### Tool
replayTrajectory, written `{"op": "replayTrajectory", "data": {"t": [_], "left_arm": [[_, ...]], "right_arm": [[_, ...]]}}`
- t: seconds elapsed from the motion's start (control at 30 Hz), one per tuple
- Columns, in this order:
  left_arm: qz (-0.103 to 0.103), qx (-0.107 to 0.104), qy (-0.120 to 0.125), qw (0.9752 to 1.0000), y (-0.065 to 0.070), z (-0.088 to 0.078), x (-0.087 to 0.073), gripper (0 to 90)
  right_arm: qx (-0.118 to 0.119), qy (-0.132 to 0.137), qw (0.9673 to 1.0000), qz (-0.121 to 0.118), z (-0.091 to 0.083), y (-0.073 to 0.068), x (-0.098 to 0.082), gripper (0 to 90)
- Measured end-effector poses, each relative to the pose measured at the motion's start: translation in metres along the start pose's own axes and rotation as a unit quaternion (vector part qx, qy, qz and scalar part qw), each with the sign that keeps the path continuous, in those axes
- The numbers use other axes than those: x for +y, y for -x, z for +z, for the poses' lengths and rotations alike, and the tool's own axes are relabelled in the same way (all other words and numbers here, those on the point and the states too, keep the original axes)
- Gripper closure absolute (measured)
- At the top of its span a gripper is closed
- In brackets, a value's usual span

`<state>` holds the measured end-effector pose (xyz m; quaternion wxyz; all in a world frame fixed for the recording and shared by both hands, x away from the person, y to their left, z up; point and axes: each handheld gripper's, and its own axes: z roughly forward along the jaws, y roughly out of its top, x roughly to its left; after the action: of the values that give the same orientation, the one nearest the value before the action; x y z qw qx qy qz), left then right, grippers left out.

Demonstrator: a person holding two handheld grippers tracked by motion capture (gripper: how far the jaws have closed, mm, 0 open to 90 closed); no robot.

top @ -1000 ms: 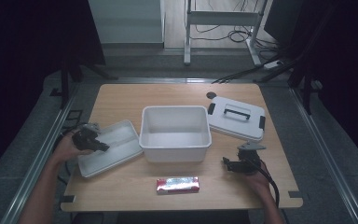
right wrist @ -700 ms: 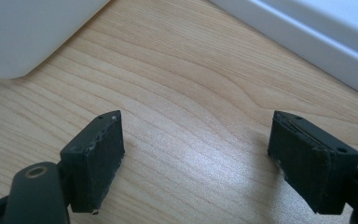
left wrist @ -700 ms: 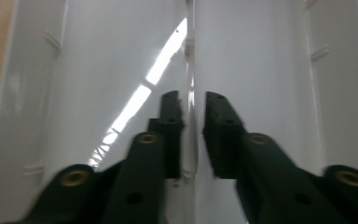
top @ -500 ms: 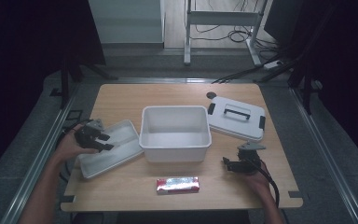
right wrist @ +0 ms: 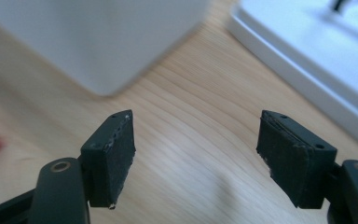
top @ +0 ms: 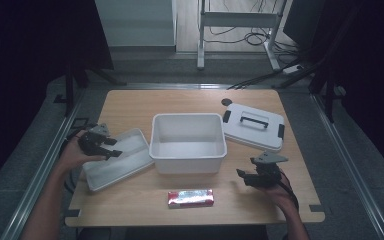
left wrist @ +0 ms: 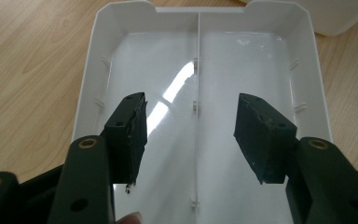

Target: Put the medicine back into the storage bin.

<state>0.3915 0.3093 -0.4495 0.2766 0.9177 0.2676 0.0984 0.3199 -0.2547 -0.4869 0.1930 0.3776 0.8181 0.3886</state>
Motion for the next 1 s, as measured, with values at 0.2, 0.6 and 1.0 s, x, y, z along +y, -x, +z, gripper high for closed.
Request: {"op": "replayTrajectory", "data": {"t": [0.2, 0.6, 1.0], "left_arm": [[0.007, -0.002, 0.006, 1.0000, 0.001, 0.003, 0.009, 43.1], [0.011, -0.005, -0.002, 0.9999, 0.003, 0.008, 0.009, 42.5], [0.014, -0.006, -0.006, 0.9999, 0.004, 0.011, 0.010, 42.4]], "right_arm": [[0.085, 0.000, 0.9932, -0.080, -0.004, -0.033, 0.036, 29.3], [0.224, -0.038, 0.9606, -0.160, 0.021, -0.087, 0.065, 30.6], [0.266, -0.099, 0.9376, -0.201, 0.044, -0.122, 0.063, 30.7]]}}
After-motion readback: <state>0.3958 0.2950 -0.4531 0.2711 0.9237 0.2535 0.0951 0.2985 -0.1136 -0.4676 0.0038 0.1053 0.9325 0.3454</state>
